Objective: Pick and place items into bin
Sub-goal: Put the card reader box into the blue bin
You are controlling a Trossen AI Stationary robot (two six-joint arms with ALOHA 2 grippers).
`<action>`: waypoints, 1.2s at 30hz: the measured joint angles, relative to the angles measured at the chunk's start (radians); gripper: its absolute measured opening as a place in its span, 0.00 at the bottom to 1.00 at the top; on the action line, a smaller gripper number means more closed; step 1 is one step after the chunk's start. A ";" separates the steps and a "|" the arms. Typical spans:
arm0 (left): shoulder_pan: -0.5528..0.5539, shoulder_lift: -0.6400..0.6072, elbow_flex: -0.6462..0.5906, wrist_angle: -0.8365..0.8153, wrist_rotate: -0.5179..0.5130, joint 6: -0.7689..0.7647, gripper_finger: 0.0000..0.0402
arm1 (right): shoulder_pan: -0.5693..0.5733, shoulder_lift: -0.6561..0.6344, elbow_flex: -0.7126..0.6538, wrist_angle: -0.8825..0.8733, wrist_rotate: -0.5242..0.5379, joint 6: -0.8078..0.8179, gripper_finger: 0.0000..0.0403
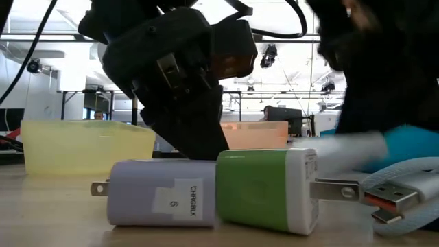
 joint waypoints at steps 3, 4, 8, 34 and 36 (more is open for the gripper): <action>0.000 0.000 0.000 0.002 0.003 0.001 0.00 | 0.000 -0.016 0.046 0.025 0.058 -0.049 0.02; 0.000 0.000 0.000 0.011 0.001 0.001 0.00 | 0.000 -0.020 0.066 0.054 0.082 -0.073 0.02; 0.006 0.002 0.006 0.058 -0.009 0.005 0.00 | -0.016 -0.012 0.110 0.020 0.121 -0.187 0.02; 0.025 -0.002 -0.003 0.099 -0.007 0.001 0.00 | 0.123 -0.037 0.141 -0.542 -0.079 0.017 0.31; 0.026 -0.002 0.001 0.098 -0.007 -0.001 0.00 | 0.124 -0.036 0.101 -0.530 -0.106 0.107 0.30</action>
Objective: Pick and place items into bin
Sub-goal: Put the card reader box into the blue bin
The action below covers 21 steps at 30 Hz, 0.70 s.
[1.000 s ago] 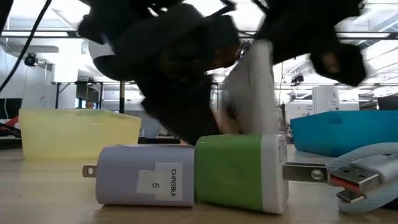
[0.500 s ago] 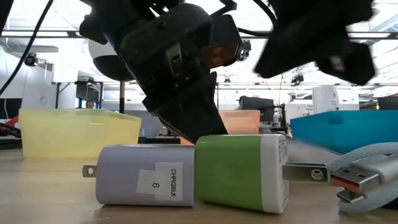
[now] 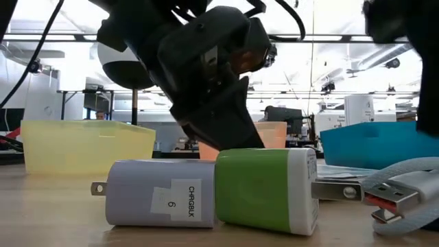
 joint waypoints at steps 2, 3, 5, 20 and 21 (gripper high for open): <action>0.000 0.000 0.008 0.002 0.001 0.000 0.00 | -0.002 0.000 -0.038 0.069 -0.028 0.057 0.28; 0.001 0.000 0.010 0.002 0.002 0.000 0.00 | -0.007 0.002 -0.057 0.118 -0.033 0.073 0.27; 0.004 0.001 0.012 0.003 0.003 0.000 0.00 | -0.017 0.014 -0.089 0.224 -0.034 0.093 0.25; 0.007 0.001 0.002 -0.050 0.056 -0.077 0.00 | -0.090 0.044 -0.102 0.278 -0.004 0.049 0.21; 0.007 0.001 0.001 -0.051 0.057 -0.077 0.00 | -0.090 0.043 -0.101 0.275 -0.006 0.050 0.21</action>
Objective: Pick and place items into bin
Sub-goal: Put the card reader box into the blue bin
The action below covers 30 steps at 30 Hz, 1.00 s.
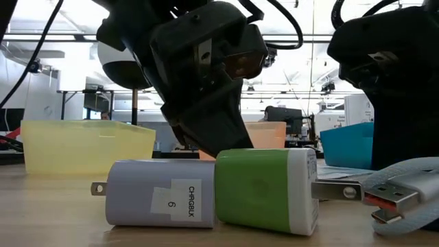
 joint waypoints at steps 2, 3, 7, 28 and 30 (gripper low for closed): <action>0.000 0.001 -0.003 -0.002 0.002 0.000 0.00 | 0.002 -0.004 0.014 -0.016 -0.018 -0.002 0.21; 0.000 0.005 -0.004 -0.010 0.001 0.000 0.00 | 0.005 -0.009 0.024 -0.025 -0.028 -0.004 0.21; 0.000 0.008 -0.005 -0.010 0.005 -0.001 0.00 | 0.024 -0.036 0.082 -0.114 -0.035 -0.018 0.22; 0.006 0.010 -0.002 0.000 0.026 0.000 0.00 | -0.058 0.006 0.029 -0.095 -0.027 0.004 0.20; 0.007 0.010 -0.002 -0.001 0.027 0.000 0.00 | -0.060 0.006 0.018 -0.058 -0.034 0.000 0.19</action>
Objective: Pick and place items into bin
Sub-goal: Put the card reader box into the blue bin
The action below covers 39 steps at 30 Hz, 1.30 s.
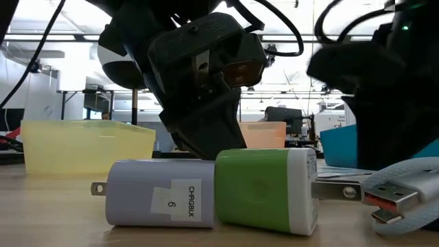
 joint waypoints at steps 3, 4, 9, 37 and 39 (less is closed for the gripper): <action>0.004 0.000 0.000 0.005 0.002 0.000 0.00 | 0.000 0.000 -0.008 0.063 -0.003 -0.015 0.19; 0.005 0.001 0.000 0.009 0.002 0.000 0.00 | 0.000 0.001 -0.010 0.061 -0.004 -0.022 0.19; 0.013 0.002 -0.002 0.027 0.015 0.000 0.00 | -0.004 0.024 -0.011 0.084 -0.024 -0.051 0.19; 0.018 0.000 -0.002 0.018 0.036 -0.001 0.00 | -0.011 -0.013 0.170 0.139 0.113 -0.318 0.19; 0.020 0.000 -0.002 0.017 0.036 -0.001 0.00 | -0.015 -0.011 0.175 0.130 0.139 -0.325 0.19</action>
